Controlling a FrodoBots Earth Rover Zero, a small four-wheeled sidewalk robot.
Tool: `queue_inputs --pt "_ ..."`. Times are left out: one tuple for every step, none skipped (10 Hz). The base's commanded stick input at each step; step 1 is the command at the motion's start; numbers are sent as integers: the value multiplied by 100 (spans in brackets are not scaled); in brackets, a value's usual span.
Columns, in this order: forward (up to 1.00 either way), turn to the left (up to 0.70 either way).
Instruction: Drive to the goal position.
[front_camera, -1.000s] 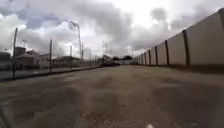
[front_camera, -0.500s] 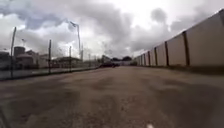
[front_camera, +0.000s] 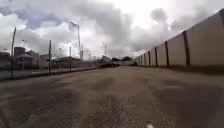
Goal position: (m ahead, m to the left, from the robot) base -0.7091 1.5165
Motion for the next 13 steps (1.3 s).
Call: queue_inputs --pt "30 0" --pt "30 0" --pt "30 0" --pt "30 0" --pt "30 0" --pt "30 0" --pt "30 0" --pt "30 0" --pt "30 0" --pt "30 0" --pt "30 0" --pt "30 0" --pt "30 0"
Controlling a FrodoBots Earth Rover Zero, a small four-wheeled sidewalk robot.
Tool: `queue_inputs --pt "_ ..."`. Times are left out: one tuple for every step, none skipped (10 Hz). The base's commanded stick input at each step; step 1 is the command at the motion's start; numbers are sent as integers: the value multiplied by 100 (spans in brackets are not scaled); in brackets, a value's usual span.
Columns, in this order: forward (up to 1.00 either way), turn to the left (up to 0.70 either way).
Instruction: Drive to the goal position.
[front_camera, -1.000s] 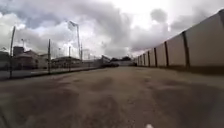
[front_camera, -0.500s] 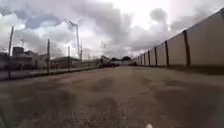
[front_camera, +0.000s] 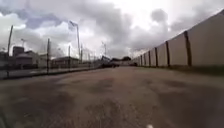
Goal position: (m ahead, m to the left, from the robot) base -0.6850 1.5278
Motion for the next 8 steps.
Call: queue_inputs --pt "30 0" --pt "30 0" --pt "30 0" --pt "30 0" --pt "30 0" --pt "30 0" --pt "30 0" --pt "30 0"
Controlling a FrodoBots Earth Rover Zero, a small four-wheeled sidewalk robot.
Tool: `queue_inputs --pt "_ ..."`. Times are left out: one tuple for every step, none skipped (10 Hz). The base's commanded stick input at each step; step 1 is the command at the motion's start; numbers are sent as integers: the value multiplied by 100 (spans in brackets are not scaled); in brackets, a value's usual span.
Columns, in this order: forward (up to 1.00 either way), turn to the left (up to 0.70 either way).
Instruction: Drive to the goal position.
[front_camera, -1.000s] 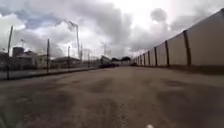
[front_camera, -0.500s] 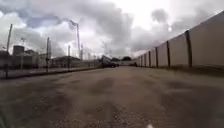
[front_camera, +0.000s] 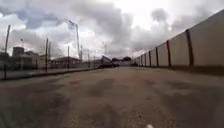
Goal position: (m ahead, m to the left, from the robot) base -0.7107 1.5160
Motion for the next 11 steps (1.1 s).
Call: queue_inputs --pt "30 0" --pt "30 0" --pt "30 0" --pt "30 0" --pt "30 0" --pt "30 0" --pt "30 0" --pt "30 0" --pt "30 0" --pt "30 0" --pt "30 0"
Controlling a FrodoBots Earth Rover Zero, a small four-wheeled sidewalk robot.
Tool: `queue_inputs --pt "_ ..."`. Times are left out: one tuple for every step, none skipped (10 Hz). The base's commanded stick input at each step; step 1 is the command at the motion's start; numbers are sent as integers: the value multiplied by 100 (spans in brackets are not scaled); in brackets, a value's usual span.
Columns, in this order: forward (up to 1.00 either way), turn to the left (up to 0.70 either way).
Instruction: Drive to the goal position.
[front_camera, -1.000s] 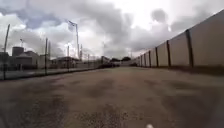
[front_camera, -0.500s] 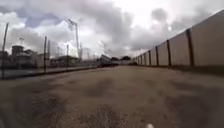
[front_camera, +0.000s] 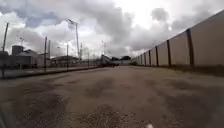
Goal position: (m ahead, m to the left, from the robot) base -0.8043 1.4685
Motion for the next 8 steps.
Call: queue_inputs --pt "30 0" --pt "30 0" --pt "30 0" --pt "30 0" --pt "30 0" --pt "30 0" --pt "30 0" --pt "30 0"
